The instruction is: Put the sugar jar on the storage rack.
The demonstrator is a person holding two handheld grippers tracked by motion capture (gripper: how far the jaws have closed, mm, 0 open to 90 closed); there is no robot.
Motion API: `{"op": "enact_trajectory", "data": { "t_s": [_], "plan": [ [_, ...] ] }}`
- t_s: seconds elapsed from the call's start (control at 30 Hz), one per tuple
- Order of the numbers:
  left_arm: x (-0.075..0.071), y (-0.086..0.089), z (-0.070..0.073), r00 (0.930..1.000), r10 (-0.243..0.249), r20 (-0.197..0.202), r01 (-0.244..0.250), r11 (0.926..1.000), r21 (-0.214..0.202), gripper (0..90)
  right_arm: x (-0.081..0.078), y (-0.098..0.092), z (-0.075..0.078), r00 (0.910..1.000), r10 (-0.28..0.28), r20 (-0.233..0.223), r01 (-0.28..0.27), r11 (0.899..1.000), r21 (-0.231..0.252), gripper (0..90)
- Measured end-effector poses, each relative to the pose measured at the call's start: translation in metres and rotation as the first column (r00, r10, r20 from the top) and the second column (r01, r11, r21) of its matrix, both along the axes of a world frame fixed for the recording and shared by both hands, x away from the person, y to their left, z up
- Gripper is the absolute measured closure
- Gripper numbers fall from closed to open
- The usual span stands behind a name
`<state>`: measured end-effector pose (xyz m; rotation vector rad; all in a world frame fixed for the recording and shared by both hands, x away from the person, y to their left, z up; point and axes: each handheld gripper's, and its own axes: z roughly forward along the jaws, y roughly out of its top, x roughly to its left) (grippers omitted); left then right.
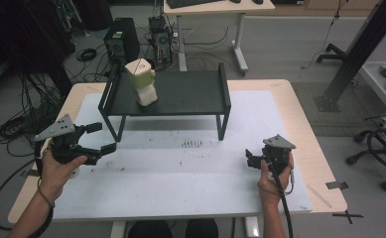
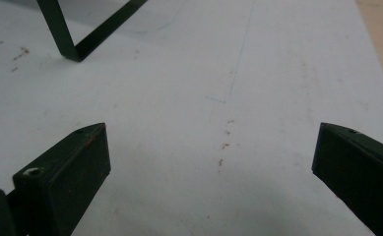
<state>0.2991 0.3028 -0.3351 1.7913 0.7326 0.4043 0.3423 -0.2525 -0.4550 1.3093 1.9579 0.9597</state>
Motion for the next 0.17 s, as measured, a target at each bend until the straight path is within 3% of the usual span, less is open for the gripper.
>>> {"op": "enact_trajectory", "data": {
  "t_s": [0.17],
  "plan": [
    [-0.001, -0.001, -0.017, 0.9996, 0.0, -0.029, 0.0, 1.0, 0.001, 6.0, 0.003, 0.002, -0.003, 0.9993, 0.021, -0.031, -0.021, 1.0, -0.006, 1.3]
  ]
}}
